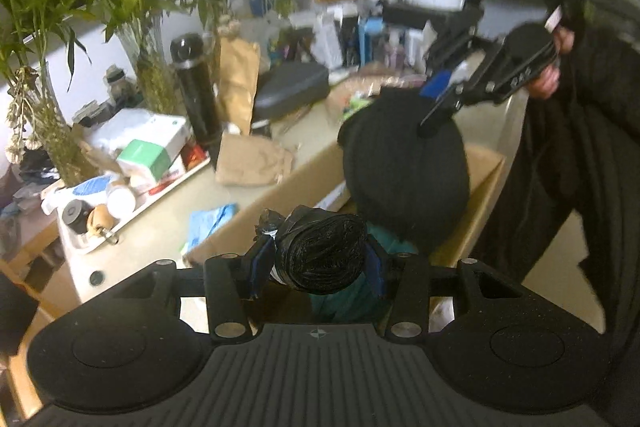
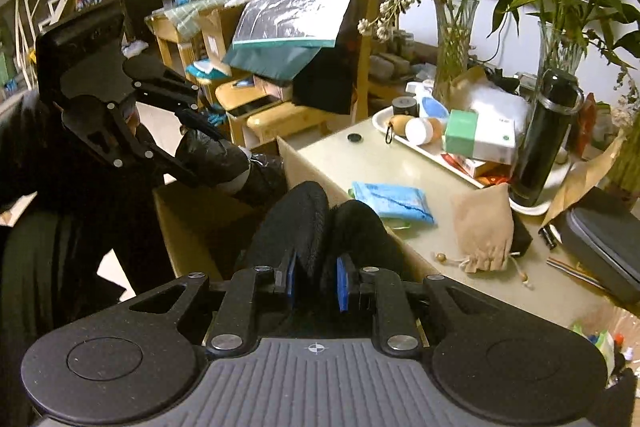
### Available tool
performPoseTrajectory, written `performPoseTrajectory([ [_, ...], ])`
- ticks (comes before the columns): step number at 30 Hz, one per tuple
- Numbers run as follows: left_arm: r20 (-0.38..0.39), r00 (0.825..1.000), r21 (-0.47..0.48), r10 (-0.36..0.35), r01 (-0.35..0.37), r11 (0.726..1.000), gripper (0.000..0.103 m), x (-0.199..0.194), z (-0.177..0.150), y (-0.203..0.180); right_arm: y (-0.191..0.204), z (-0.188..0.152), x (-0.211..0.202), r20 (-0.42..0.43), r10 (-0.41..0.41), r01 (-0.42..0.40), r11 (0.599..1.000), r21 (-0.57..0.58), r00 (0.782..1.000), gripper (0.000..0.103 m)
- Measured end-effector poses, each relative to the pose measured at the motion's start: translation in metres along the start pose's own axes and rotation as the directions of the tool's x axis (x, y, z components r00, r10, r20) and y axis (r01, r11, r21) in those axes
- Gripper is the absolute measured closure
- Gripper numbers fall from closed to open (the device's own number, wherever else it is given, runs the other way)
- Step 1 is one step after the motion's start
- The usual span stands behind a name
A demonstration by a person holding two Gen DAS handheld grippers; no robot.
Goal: Organize soft objects
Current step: 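Carry the black bundle and black fabric pad over the cardboard box with both tools, then open both tools to drop the bundle and pad into the box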
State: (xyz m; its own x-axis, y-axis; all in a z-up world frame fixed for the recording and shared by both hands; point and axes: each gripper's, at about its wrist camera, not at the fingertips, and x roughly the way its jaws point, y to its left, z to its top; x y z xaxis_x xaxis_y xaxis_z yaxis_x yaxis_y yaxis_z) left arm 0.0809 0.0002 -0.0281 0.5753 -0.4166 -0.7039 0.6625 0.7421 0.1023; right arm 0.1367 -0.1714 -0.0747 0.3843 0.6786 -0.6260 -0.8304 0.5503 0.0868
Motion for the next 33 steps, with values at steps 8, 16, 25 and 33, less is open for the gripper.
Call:
performPoseTrajectory([
  [8,-0.093,0.995,0.0,0.037,-0.038,0.999,0.057,0.016,-0.001,-0.001,0.004,0.001,0.015,-0.054,-0.036,0.034,0.999,-0.035,0.998,0.079],
  [16,-0.072,0.997,-0.015,0.04,-0.041,0.999,0.055,0.01,0.002,-0.001,0.003,0.003,0.014,-0.045,-0.02,0.019,1.0,-0.023,0.999,0.063],
  [25,-0.042,0.997,-0.016,0.066,-0.067,0.998,0.025,0.006,0.008,-0.003,0.005,0.005,0.011,-0.016,-0.043,0.042,0.998,-0.037,0.999,0.005],
  [33,-0.005,0.995,-0.102,0.098,-0.098,0.99,0.025,-0.001,0.011,0.005,0.0,0.01,0.005,0.039,-0.05,0.05,0.999,-0.013,0.998,0.0],
])
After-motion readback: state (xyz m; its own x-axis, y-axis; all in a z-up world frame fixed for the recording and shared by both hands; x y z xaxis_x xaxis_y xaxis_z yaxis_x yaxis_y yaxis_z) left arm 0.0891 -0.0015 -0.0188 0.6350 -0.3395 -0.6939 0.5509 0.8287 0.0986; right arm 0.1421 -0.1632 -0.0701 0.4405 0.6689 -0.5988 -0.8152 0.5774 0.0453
